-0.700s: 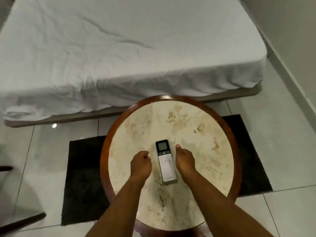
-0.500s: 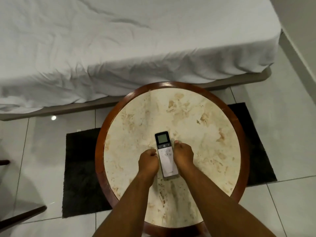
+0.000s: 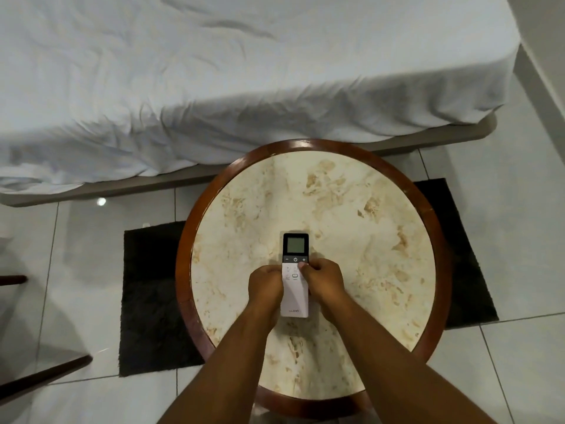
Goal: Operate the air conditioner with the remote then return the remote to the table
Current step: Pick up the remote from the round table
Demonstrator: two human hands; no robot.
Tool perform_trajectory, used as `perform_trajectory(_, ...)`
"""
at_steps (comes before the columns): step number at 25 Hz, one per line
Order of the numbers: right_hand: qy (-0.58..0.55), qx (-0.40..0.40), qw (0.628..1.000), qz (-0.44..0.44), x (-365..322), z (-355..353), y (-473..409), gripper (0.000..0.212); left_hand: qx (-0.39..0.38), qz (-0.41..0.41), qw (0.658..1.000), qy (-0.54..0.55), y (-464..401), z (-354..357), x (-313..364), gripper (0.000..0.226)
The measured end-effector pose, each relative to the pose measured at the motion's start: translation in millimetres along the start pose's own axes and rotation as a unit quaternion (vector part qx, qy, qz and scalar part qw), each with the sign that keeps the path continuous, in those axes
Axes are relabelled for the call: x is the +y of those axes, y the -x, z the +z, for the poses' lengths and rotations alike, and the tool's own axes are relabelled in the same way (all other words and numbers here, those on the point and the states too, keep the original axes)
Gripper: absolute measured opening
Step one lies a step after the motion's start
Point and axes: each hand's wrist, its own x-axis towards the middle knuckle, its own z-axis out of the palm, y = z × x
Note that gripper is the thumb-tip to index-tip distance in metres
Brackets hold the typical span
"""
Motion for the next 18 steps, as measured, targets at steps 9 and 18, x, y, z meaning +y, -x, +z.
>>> perform_trajectory(9,-0.113,0.001,0.993,-0.039,-110,-67,82,0.02,-0.072,0.16,0.979,-0.1,108,-3,110,0.028)
perform_trajectory(18,-0.217,0.115,0.927,-0.283,-324,-251,251,0.025,0.056,0.58,0.749,-0.315,292,12,338,0.055)
